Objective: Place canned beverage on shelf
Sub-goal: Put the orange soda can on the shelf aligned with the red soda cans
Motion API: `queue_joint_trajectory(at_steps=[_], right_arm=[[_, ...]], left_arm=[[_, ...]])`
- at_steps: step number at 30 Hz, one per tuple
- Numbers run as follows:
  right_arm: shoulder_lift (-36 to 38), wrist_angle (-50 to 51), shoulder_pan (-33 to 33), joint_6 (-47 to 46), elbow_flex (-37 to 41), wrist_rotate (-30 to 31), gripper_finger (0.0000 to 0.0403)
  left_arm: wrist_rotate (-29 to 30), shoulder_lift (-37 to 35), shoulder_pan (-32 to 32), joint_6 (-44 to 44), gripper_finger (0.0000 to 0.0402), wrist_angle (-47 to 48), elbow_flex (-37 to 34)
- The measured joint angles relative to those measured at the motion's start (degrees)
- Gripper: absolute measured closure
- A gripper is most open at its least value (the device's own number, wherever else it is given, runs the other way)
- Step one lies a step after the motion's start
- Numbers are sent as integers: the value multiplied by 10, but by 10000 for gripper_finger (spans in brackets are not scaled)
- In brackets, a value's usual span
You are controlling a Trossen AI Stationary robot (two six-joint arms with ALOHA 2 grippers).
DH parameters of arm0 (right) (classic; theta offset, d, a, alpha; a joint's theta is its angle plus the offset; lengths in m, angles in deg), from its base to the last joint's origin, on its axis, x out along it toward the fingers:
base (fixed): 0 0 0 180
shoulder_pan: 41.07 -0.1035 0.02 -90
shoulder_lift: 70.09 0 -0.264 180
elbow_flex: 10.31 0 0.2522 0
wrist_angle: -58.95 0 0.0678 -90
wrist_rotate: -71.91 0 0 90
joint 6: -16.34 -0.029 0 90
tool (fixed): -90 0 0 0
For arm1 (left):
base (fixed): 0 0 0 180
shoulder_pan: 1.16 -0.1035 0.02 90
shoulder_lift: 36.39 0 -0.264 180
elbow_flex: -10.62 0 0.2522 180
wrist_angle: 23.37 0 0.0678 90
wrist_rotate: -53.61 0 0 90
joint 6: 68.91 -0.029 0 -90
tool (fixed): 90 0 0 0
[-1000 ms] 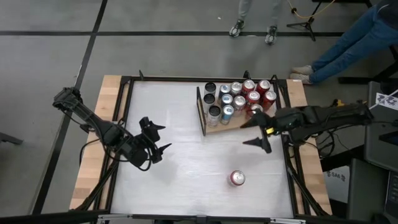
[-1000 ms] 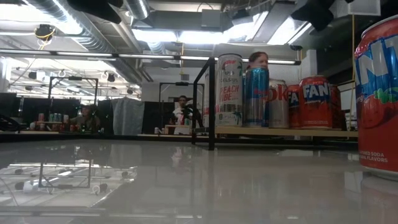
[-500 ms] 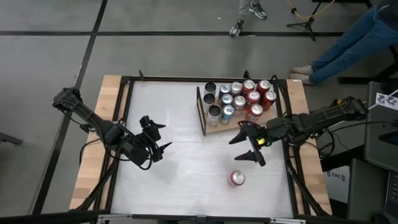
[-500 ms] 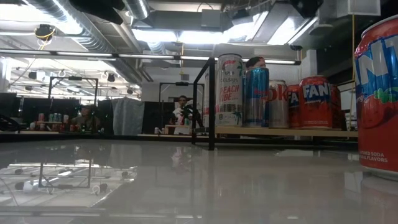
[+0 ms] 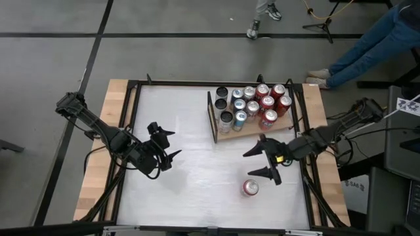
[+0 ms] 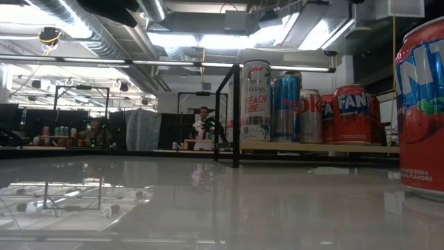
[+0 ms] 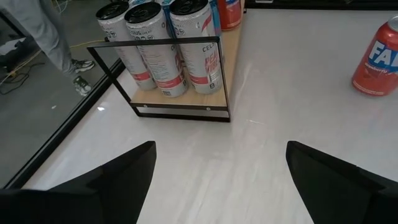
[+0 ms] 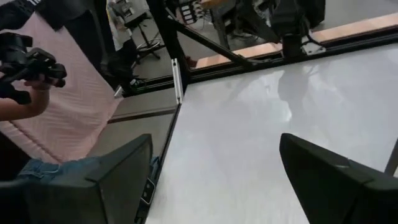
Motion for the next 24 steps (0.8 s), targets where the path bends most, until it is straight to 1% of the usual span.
queue_joint_trajectory(at_steps=[3, 5, 9, 13, 16, 20, 24], right_arm=[[-11, 3, -26, 0, -18, 36, 63], [-23, 27, -45, 0, -40, 54, 63], [-64, 114, -77, -1, -98, 105, 63], [-115, 208, -96, -45, -164, 147, 63], [-157, 280, -103, -80, -215, 154, 63], [-214, 349, -103, -121, -274, 153, 63], [-259, 408, -103, -160, -318, 137, 63]], left_arm=[[0, 0, 0, 0, 51, 0, 0], [0, 0, 0, 0, 51, 0, 0], [0, 0, 0, 0, 51, 0, 0], [0, 0, 0, 0, 51, 0, 0], [0, 0, 0, 0, 51, 0, 0], [0, 0, 0, 0, 51, 0, 0], [0, 0, 0, 0, 51, 0, 0]])
